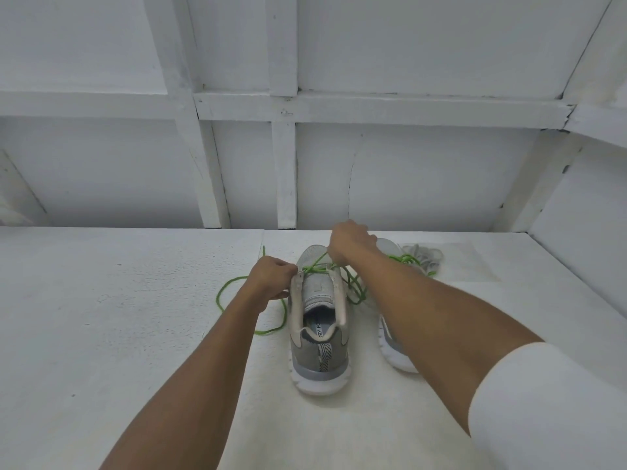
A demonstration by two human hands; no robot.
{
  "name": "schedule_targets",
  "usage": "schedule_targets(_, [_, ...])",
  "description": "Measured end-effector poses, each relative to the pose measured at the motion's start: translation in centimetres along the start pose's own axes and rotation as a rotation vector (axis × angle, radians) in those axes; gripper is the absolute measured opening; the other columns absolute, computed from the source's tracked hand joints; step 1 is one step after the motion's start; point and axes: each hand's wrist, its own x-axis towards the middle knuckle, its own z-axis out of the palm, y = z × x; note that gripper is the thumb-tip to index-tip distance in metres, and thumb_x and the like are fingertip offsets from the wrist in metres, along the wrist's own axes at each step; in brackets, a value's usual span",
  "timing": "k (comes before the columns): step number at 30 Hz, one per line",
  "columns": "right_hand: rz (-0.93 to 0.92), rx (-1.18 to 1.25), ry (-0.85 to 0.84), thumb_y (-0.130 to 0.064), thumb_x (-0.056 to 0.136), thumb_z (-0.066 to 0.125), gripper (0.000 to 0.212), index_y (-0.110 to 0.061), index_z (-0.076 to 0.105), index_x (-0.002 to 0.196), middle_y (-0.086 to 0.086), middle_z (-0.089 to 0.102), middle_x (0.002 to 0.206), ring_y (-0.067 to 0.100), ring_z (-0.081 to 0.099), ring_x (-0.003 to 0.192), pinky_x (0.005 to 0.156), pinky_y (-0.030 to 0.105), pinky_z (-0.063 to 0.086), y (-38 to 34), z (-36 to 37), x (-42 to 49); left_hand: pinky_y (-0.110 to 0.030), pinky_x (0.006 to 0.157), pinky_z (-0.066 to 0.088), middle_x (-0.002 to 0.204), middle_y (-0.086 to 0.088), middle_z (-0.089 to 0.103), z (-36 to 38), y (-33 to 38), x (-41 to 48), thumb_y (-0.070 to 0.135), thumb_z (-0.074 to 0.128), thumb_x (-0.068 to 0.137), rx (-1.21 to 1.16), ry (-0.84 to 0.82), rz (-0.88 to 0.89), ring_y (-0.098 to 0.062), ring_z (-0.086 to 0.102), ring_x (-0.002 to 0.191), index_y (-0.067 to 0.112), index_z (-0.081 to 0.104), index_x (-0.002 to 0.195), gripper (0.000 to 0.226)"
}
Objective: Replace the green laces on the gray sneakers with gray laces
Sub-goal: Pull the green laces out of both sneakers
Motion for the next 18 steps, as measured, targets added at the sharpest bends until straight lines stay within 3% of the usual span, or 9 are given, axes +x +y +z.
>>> schedule_targets(3, [0.004,0.034,-0.013,-0.011,0.089,0.051,0.036,-0.01,0.051,0.125,0.011,0.046,0.128,0.033,0.044,0.118,0.097,0.044,0.039,0.4,-0.3,0.1,-0.033,0.076,0.058,0.097,-0.011,0.07,0.1,0.0,0.1,0.017,0.058,0.092,-0.011,-0.003,-0.006,-0.02,0.063,0.084,0.007,0.071,0.096,0.017])
schedule_targets(6, [-0.159,0.084,-0.112,-0.015,0.083,0.054,0.037,-0.016,0.054,0.12,0.008,0.048,0.127,0.031,0.049,0.115,0.097,0.044,0.044,-0.8,0.2,-0.1,-0.034,0.077,0.058,0.096,-0.011,0.069,0.0,0.1,0.0,0.018,0.057,0.092,0.014,-0.018,0.009,-0.021,0.063,0.085,0.009,0.07,0.096,0.016])
schedule_targets(11, [-0.263,-0.049,-0.112,-0.02,0.087,0.057,0.022,-0.023,0.065,0.108,0.002,0.054,0.122,0.028,0.046,0.116,0.098,0.043,0.038,-1.6,1.2,-0.6,-0.027,0.063,0.055,0.094,-0.01,0.07,-0.1,1.0,-0.1,0.02,0.056,0.092,0.14,-0.067,0.043,-0.019,0.065,0.08,0.011,0.071,0.099,0.018])
schedule_targets(18, [-0.209,-0.066,-0.073,-0.013,0.085,0.05,0.015,-0.021,0.058,0.094,0.004,0.059,0.113,0.027,0.048,0.112,0.095,0.041,0.036,-0.5,0.4,-0.5,-0.041,0.079,0.06,0.095,-0.017,0.07,-0.5,1.6,0.0,0.014,0.055,0.094,0.218,-0.115,0.057,-0.032,0.07,0.089,0.007,0.072,0.099,0.019])
